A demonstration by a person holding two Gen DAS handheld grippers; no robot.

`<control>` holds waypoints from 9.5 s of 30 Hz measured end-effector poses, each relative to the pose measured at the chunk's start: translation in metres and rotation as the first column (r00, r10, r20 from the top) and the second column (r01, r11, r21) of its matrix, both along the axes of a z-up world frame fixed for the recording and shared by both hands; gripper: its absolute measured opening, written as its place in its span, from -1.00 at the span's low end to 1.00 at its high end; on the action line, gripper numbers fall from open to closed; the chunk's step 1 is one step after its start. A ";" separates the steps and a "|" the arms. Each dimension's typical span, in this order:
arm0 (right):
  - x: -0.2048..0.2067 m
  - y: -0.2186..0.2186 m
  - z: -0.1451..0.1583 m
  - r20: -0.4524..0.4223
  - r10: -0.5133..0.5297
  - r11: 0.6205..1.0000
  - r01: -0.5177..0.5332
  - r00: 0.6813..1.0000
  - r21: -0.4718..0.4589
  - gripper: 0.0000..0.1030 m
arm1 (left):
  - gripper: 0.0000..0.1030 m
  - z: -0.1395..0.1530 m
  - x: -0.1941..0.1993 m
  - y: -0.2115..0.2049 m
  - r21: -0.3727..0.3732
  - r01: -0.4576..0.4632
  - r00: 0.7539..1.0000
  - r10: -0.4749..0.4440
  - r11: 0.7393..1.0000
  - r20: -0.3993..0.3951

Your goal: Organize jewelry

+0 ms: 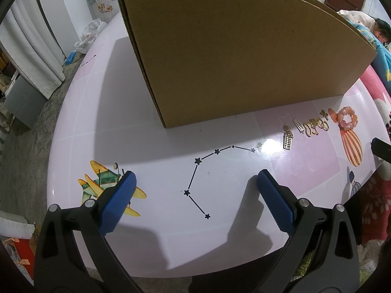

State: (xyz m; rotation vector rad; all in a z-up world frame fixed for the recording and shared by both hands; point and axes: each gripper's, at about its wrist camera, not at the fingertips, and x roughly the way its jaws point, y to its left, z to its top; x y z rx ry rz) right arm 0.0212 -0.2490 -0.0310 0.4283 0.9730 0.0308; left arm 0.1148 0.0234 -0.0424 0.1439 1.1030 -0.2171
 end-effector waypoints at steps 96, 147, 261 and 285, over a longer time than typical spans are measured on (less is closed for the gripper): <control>0.013 0.050 0.006 0.092 0.198 0.977 -0.204 0.976 0.057 -0.40 | -0.83 0.006 -0.011 -0.073 -0.038 0.355 0.931 -0.349 0.934 0.104; 0.038 0.117 0.017 0.097 0.450 0.893 -0.447 0.888 -0.048 -0.41 | -0.90 0.006 -0.018 -0.029 -0.019 0.259 0.954 -0.252 0.966 0.159; 0.010 0.105 0.109 0.348 0.362 0.928 -0.300 0.865 -0.220 -0.90 | -0.94 0.114 -0.063 -0.020 -0.105 0.381 0.842 -0.297 0.919 0.450; 0.299 0.043 0.081 -0.112 0.313 0.949 -0.316 0.943 -0.008 -0.90 | -0.94 0.075 0.212 -0.090 -0.324 0.151 0.967 -0.208 0.934 -0.149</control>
